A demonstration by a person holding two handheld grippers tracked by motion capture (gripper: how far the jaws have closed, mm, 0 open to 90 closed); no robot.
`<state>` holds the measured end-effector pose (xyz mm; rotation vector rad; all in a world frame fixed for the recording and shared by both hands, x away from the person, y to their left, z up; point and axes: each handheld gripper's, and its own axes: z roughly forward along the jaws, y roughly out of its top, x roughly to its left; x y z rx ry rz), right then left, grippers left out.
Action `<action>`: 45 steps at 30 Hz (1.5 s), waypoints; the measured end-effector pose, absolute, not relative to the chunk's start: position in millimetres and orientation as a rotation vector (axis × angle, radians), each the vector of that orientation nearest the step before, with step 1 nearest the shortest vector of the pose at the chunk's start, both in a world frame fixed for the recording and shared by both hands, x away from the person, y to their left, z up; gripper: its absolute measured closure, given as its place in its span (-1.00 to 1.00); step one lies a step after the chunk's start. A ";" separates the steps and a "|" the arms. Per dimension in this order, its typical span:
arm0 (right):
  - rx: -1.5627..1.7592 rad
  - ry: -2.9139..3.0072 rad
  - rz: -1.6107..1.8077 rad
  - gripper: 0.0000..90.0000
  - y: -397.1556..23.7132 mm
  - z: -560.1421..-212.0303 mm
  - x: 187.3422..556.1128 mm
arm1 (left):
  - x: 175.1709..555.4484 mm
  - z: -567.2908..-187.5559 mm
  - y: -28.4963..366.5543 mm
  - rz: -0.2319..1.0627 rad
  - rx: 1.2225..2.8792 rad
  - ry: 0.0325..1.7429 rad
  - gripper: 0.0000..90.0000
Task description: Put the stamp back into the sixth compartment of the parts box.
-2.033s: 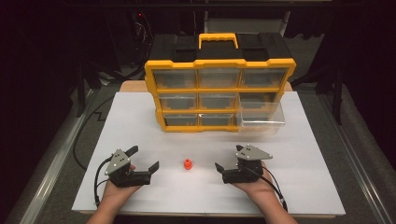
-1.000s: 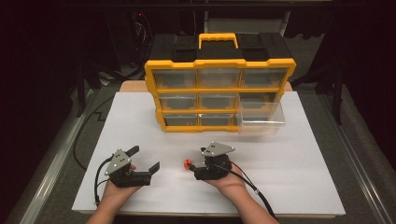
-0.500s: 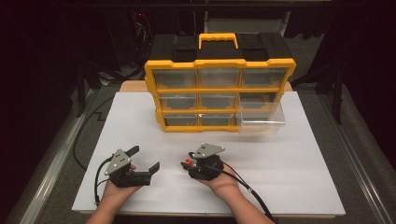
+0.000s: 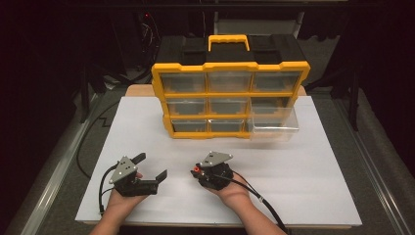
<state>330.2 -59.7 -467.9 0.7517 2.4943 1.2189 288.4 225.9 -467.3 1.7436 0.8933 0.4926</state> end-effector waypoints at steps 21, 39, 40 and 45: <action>0.678 2.475 1.233 0.62 -72.3 -455.5 321.3 | 287.6 -467.4 227.1 0.494 1.736 0.896 -0.99; 0.739 2.431 1.220 0.62 -126.7 -448.0 308.9 | 288.9 -468.0 228.8 0.501 1.737 0.898 -0.99; 0.746 2.426 1.216 0.62 -130.8 -447.5 308.4 | 288.9 -468.1 228.8 0.501 1.737 0.898 -0.99; 0.761 2.409 1.200 0.62 -148.8 -445.9 304.5 | 288.9 -468.2 228.3 0.502 1.738 0.900 -0.99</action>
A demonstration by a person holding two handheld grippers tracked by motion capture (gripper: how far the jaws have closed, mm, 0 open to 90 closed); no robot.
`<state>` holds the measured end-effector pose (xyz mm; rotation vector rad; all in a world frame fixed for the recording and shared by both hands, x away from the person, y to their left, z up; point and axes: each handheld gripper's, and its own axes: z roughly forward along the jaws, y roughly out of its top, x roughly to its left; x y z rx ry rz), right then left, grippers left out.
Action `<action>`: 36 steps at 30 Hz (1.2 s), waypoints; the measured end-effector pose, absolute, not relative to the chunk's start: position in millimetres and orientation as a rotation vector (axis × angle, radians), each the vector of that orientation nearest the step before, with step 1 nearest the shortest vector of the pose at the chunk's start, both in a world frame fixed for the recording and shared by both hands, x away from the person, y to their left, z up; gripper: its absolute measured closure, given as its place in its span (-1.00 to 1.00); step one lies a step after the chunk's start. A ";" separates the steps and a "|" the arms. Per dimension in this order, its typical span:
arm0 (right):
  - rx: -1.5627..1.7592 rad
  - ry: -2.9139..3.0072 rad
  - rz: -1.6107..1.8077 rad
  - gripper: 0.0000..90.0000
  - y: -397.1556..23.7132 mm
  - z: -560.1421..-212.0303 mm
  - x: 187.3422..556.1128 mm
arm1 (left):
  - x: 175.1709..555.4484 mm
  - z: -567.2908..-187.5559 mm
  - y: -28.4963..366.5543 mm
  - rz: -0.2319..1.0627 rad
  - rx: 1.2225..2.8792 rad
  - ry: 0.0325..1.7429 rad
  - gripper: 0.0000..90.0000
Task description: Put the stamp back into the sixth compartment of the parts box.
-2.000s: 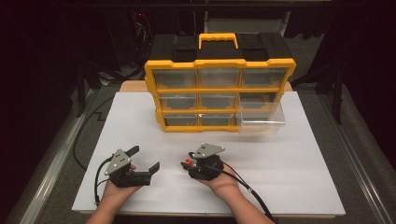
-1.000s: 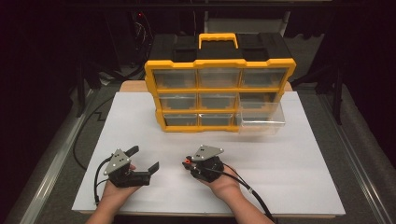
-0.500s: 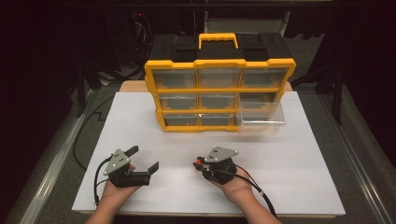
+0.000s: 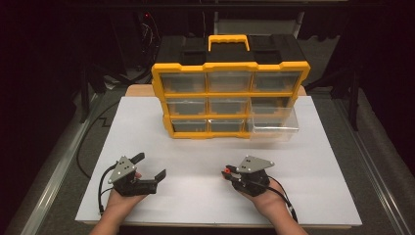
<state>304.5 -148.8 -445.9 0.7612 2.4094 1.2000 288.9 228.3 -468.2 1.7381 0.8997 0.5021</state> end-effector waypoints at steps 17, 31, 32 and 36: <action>0.882 2.328 1.206 0.62 -199.4 -443.5 294.2 | 288.9 -469.2 228.3 0.498 1.728 0.917 -0.99; 0.981 2.252 1.212 0.62 -240.9 -440.1 295.9 | 287.8 -468.2 229.0 0.509 1.730 0.909 -0.99; 0.991 2.251 1.213 0.62 -242.6 -440.4 296.4 | 288.1 -468.3 229.1 0.508 1.730 0.910 -0.99; 0.982 2.259 1.205 0.62 -243.6 -441.4 295.9 | 288.0 -467.5 229.1 0.509 1.717 0.924 -0.99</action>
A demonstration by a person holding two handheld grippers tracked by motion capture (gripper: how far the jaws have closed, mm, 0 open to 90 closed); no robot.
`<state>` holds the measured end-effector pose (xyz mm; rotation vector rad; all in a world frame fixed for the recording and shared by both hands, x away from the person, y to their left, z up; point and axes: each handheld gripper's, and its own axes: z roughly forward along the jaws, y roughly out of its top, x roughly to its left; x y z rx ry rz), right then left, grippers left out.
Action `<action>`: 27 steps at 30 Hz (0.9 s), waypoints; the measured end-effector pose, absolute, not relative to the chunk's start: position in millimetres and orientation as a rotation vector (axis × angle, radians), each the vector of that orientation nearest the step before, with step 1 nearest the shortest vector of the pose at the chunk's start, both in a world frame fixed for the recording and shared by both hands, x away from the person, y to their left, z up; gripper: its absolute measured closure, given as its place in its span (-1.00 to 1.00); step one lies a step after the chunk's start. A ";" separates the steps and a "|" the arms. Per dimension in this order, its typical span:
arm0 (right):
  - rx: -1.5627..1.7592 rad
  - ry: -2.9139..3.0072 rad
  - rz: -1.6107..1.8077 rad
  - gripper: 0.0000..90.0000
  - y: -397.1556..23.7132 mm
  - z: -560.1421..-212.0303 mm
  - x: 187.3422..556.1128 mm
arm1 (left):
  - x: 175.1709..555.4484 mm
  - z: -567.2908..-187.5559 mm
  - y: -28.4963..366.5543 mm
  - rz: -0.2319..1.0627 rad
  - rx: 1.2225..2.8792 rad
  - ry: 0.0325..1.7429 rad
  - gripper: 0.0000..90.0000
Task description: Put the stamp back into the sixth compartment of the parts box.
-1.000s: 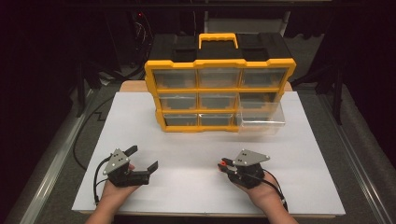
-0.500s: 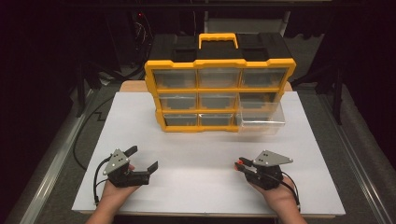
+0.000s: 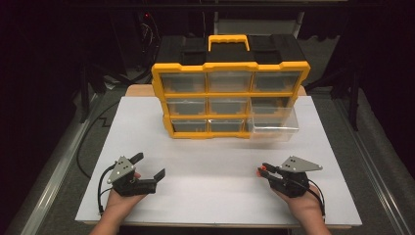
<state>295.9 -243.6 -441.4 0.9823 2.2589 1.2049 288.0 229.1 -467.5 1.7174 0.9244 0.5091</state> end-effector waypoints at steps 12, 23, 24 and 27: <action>0.967 2.315 1.156 0.62 -238.3 -434.9 301.6 | 289.9 -468.9 228.5 0.521 1.749 0.916 -0.99; 1.001 2.449 1.030 0.62 -234.1 -422.8 314.3 | 290.5 -468.8 227.0 0.516 1.758 0.903 -0.99; 0.994 2.462 1.021 0.62 -232.9 -421.7 315.2 | 290.1 -468.6 226.8 0.515 1.758 0.900 -0.99; 0.978 2.488 0.999 0.62 -230.3 -418.2 316.4 | 288.8 -468.3 226.0 0.511 1.762 0.892 -0.99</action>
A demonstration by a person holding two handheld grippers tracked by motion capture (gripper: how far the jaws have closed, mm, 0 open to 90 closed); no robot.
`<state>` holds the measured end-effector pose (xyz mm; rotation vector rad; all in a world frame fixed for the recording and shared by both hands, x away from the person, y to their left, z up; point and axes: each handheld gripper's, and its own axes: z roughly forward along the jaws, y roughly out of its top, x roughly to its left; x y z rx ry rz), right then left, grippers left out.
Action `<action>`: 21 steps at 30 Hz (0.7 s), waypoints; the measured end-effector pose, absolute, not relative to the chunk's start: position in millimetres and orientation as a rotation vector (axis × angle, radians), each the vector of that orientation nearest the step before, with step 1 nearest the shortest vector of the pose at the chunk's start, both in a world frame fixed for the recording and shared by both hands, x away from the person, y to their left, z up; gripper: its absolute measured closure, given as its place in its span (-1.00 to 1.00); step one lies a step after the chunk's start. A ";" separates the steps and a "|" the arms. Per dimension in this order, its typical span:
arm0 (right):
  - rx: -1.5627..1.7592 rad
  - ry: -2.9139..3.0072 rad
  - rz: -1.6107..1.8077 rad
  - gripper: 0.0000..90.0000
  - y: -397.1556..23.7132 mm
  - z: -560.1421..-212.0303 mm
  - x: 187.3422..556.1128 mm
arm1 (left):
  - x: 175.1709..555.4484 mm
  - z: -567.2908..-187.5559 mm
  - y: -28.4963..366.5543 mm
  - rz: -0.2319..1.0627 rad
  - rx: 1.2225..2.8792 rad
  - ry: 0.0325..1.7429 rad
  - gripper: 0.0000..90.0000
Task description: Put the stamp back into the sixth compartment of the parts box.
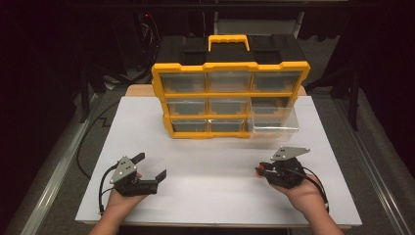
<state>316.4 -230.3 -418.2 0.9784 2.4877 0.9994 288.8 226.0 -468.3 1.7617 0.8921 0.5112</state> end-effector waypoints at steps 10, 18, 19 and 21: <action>0.965 2.574 0.911 0.62 -228.9 -410.8 320.5 | 288.4 -468.4 223.6 0.508 1.763 0.875 -0.99; 0.955 2.629 0.828 0.62 -228.9 -408.9 325.4 | 288.5 -468.4 224.8 0.505 1.762 0.864 -0.99; 0.956 2.636 0.811 0.62 -229.2 -409.1 326.0 | 288.5 -468.4 224.9 0.504 1.761 0.864 -0.99; 0.954 2.650 0.786 0.62 -229.8 -409.5 327.0 | 288.4 -468.2 225.1 0.495 1.753 0.863 -0.99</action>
